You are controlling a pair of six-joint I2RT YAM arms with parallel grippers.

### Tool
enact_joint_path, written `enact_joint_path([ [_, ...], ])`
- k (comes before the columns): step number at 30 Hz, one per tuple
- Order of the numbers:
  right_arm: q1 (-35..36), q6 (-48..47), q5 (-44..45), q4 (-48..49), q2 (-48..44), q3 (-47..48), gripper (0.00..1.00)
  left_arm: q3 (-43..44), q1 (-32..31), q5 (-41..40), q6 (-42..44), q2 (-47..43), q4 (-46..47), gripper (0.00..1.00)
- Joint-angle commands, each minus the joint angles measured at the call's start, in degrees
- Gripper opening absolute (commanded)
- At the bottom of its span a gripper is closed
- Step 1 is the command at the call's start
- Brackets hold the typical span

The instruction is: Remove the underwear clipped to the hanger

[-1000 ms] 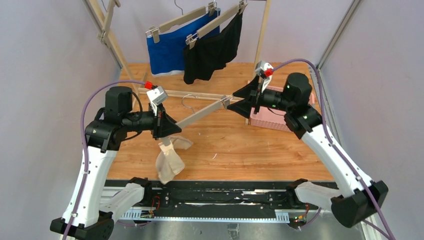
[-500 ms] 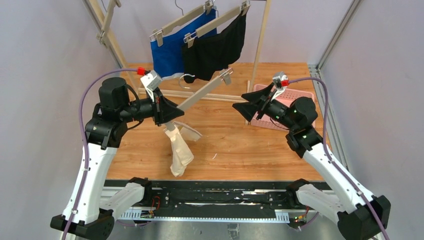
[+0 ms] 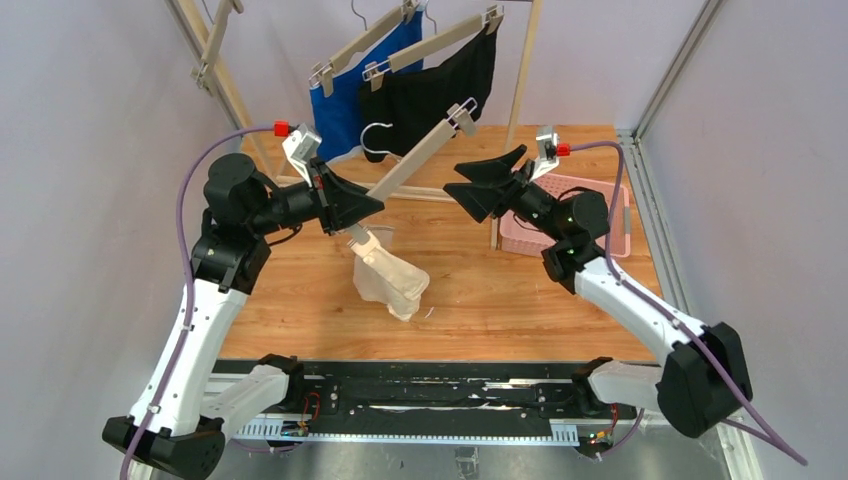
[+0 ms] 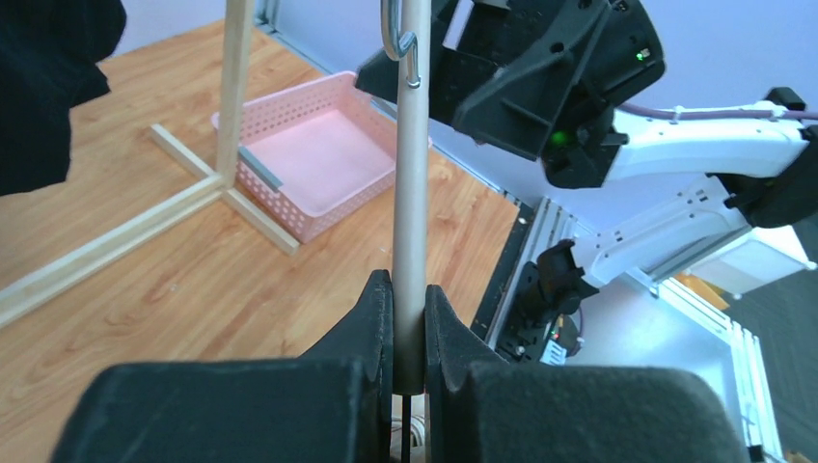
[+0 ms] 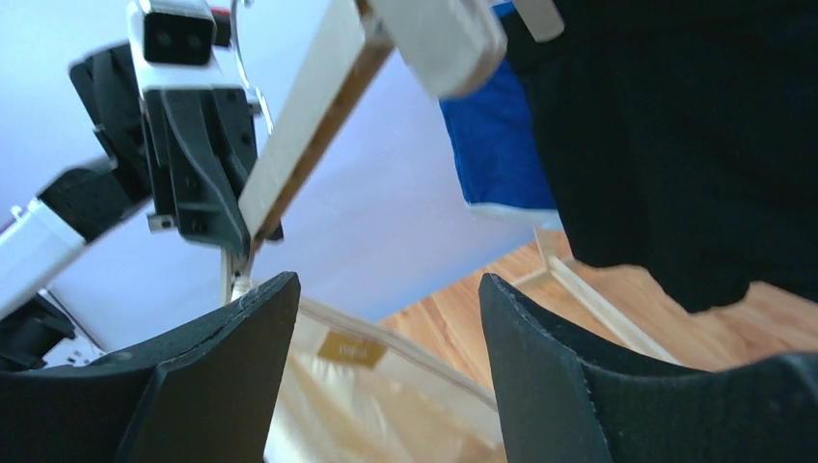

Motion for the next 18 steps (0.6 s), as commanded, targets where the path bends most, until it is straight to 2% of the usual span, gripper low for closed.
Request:
enact_joint_path([
  [1,1.3,9.1,0.2,20.3,5.5,3.0,0.7,-2.8,-2.1,1.1,-5.3,-1.4,9.6,0.0],
  [5,2.0,11.8,-0.3,25.1,9.8,5.6,0.7,-5.3,-3.4,0.9,-7.2,-1.7,13.2,0.0],
  [18,4.4,8.8,0.1,23.4,11.6,7.4,0.7,-8.9,-8.0,-1.2,-9.1,-0.3,17.4,0.0],
])
